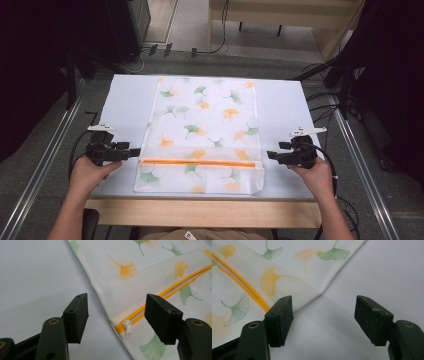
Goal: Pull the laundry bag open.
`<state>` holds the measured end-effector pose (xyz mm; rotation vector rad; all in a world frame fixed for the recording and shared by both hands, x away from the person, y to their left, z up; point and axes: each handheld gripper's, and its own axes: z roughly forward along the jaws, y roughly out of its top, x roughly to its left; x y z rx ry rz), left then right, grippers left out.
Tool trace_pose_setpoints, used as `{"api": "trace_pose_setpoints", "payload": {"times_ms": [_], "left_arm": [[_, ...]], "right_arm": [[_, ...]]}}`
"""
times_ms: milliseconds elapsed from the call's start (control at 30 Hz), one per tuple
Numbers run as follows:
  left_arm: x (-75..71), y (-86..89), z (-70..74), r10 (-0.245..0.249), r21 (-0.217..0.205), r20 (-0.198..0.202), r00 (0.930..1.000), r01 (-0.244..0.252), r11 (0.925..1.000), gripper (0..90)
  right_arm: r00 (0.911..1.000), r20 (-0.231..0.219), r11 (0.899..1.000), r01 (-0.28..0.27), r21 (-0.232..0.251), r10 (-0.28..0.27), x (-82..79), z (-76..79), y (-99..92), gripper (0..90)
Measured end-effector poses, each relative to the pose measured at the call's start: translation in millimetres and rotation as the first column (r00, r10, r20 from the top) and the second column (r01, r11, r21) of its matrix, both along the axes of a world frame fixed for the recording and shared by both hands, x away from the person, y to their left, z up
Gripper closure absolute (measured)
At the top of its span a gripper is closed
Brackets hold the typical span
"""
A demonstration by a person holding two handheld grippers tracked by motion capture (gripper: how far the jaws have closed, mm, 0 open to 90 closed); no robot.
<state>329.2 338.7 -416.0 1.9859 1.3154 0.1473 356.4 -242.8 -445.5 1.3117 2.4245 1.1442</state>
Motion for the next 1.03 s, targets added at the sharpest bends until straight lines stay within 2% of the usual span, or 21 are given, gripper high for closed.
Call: {"api": "trace_pose_setpoints", "payload": {"times_ms": [100,300,500,567,667,733,900,1033], "left_arm": [[2.6,3.0,0.4,0.004,0.0,0.008,1.0,-0.004,1.0,35.8],[11.5,4.0,-2.4,0.026,0.018,0.034,0.9991,-0.027,0.9995,35.4],[18.3,3.4,-4.3,0.022,0.014,0.027,0.9994,-0.022,0.9997,34.9],[19.4,2.8,-3.3,0.027,0.017,0.035,0.999,-0.027,0.9995,34.9],[20.0,1.1,-0.1,0.042,-0.008,0.056,0.9975,-0.042,0.9991,34.6],[20.4,0.2,0.1,0.044,-0.011,0.054,0.9976,-0.043,0.999,34.4],[21.0,-0.9,-1.8,0.04,0.012,0.04,0.9984,-0.04,0.9991,34.4],[20.6,-0.5,-0.7,0.064,0.02,0.069,0.9956,-0.066,0.9976,32.3]], "right_arm": [[0.999,0.012,0.999,0.042,0.002,-0.042,-0.4,-1.8,-10.9,32.1],[0.9966,0.028,0.997,0.077,-0.013,-0.077,-4.1,-5.7,-20.9,30.2],[0.9958,0.023,0.996,0.089,-0.021,-0.088,-8.5,-6.7,-25.8,30.2],[0.9956,0.022,0.996,0.092,-0.022,-0.091,-9.4,-7.3,-27.2,30.2],[0.9959,0.023,0.996,0.088,-0.028,-0.088,-10.1,-8.6,-28.1,30.3],[0.996,0.018,0.996,0.088,-0.028,-0.088,-10.8,-9.0,-27.8,30.3],[0.9967,0.02,0.996,0.079,-0.034,-0.078,-9.9,-9.9,-27.3,30.3],[0.9968,0.022,0.996,0.078,-0.044,-0.078,-9.5,-11.2,-26.7,30.2]]}}
